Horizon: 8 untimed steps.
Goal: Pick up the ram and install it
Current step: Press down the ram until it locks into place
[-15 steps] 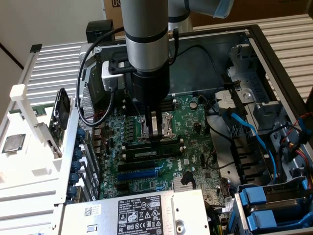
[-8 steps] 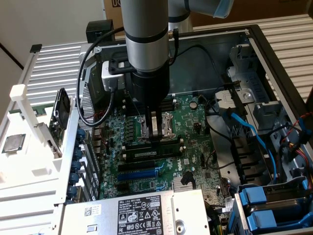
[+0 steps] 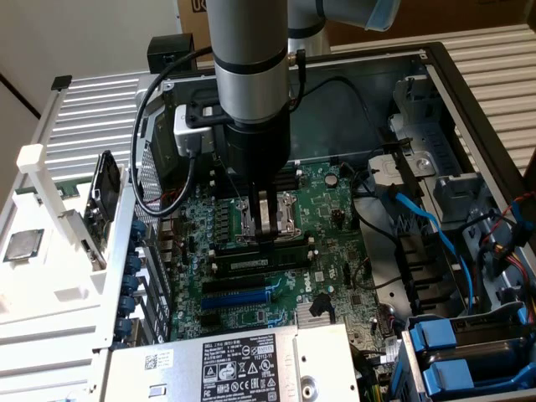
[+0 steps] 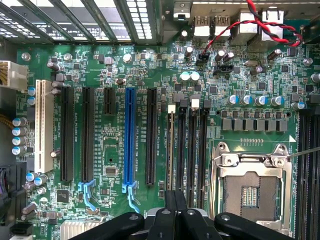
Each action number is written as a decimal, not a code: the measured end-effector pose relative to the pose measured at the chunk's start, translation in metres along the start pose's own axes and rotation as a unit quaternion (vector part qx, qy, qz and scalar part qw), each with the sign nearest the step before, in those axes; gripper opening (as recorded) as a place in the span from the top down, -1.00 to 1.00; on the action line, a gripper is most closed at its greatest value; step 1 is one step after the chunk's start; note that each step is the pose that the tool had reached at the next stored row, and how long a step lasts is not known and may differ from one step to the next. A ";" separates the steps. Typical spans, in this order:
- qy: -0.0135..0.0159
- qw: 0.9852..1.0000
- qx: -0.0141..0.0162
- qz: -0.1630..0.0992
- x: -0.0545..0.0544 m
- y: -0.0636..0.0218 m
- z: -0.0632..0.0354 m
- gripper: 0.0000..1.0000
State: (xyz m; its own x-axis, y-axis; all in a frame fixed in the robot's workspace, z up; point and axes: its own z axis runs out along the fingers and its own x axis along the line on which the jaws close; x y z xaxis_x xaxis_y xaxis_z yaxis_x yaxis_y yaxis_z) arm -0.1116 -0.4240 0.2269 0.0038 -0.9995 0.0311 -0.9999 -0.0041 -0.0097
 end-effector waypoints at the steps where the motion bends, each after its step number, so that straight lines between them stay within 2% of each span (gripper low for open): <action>1: 0.000 1.000 0.000 0.000 0.000 0.0000 0.0000 0.79; 5: 0.000 1.000 0.000 0.000 0.000 0.0002 -0.0005 0.79; 6: -0.001 1.000 0.000 0.000 0.000 0.0001 -0.0033 0.79; 8: 0.000 1.000 0.000 0.000 0.000 0.0001 -0.0091 0.79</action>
State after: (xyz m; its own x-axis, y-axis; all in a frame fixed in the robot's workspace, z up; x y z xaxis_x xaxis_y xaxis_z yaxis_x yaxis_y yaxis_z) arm -0.1118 -0.4241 0.2360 0.0036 -0.9995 0.0310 -0.9999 -0.0039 -0.0098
